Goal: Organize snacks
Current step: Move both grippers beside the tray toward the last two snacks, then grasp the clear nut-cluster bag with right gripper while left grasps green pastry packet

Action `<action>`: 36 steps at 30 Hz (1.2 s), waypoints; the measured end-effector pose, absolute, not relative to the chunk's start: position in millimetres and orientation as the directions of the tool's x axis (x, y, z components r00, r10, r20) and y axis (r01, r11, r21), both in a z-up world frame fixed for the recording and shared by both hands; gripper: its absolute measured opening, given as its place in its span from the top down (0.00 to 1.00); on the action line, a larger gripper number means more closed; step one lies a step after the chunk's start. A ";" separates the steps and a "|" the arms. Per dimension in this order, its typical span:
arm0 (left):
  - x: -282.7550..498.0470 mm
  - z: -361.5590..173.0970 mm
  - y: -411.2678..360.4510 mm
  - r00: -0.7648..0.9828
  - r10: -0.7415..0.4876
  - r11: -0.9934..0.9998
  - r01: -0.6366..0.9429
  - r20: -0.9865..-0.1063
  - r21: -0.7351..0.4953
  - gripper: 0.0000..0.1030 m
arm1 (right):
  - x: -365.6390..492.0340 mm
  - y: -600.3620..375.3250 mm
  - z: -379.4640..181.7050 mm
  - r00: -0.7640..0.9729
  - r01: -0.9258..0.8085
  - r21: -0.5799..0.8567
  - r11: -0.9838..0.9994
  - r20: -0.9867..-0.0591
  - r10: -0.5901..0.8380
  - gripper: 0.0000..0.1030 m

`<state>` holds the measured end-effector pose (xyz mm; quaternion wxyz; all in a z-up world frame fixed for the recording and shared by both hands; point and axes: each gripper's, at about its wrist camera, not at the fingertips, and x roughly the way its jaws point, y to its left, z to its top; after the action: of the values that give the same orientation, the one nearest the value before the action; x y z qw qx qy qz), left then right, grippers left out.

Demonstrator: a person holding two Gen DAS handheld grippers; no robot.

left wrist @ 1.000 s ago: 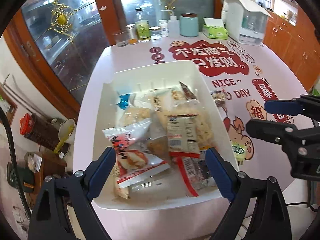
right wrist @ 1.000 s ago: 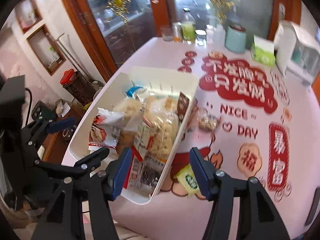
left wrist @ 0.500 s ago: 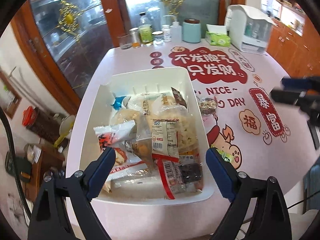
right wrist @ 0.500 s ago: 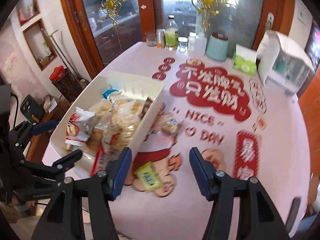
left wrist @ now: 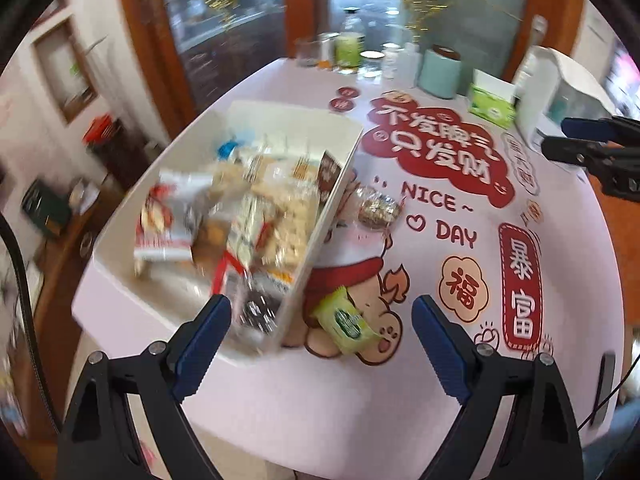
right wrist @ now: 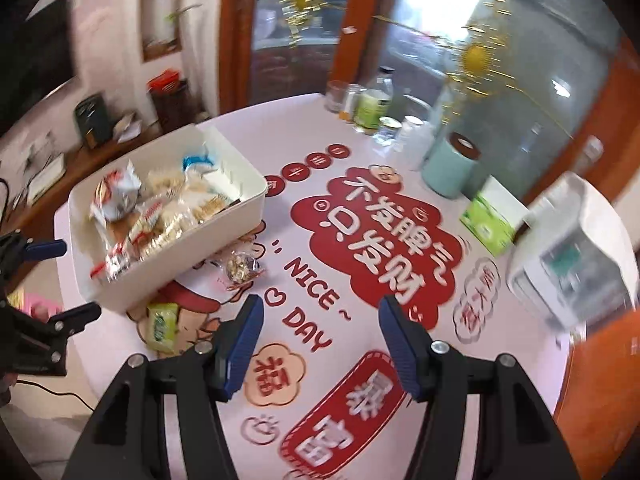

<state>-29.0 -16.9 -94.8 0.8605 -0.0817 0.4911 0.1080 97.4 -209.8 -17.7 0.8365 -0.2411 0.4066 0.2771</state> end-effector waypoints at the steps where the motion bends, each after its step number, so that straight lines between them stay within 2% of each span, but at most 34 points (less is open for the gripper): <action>1: -30.5 -99.6 -19.7 0.485 0.104 0.955 -0.292 -0.868 -0.049 0.12 | 104.4 -208.2 -21.7 0.502 -0.679 -0.173 0.713 -0.818 0.280 0.42; 5: -33.3 -126.2 -24.5 0.435 0.099 0.907 -0.410 -0.895 -0.099 0.12 | 130.4 -189.6 -45.5 0.426 -0.775 -0.144 0.615 -0.838 0.340 0.42; 10: -32.4 -169.1 -29.6 0.402 0.243 0.823 -0.567 -0.883 -0.032 0.12 | 148.6 -150.4 -95.9 0.315 -0.855 -0.088 0.511 -0.871 0.377 0.42; 16: -34.3 -221.3 -25.6 0.338 0.246 0.688 -0.721 -0.909 -0.082 0.12 | 151.8 -103.2 -159.6 0.202 -0.904 -0.035 0.427 -0.914 0.352 0.42; 22: -34.1 -236.7 -34.5 0.350 0.306 0.638 -0.766 -0.886 -0.082 0.12 | 152.3 -83.4 -193.7 0.244 -0.904 -0.095 0.416 -0.916 0.319 0.42; 36: -15.0 -247.0 -39.8 0.304 0.361 0.554 -0.831 -0.882 -0.060 0.11 | 159.5 -89.6 -201.2 0.169 -0.907 0.012 0.420 -0.905 0.390 0.42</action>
<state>-15.0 -39.8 -247.0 0.7626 -0.2657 0.4419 0.3906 159.5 -89.6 -201.2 0.7095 -0.2847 0.4546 0.4570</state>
